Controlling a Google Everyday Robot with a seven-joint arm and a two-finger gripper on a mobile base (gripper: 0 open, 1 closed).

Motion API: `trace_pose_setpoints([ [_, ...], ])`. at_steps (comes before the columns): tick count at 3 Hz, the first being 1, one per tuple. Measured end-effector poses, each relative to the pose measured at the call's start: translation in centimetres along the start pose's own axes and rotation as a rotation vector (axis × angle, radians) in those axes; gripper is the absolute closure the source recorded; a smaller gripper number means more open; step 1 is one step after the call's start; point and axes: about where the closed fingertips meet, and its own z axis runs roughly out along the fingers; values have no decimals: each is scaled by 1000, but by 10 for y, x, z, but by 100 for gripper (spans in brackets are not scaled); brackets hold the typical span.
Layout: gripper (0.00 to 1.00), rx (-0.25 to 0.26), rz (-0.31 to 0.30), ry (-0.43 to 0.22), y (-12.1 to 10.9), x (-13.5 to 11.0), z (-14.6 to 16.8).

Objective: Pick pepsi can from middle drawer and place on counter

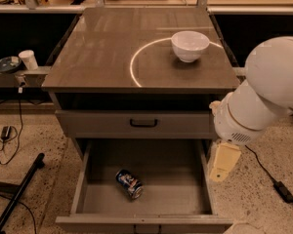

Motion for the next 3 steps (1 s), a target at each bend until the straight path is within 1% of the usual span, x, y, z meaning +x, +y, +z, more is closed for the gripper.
trace_pose_setpoints([
  [1, 0, 6, 4, 0, 2, 6, 2],
  [2, 0, 16, 10, -7, 0, 10, 28],
  [3, 0, 11, 31, -11, -4, 15, 51],
])
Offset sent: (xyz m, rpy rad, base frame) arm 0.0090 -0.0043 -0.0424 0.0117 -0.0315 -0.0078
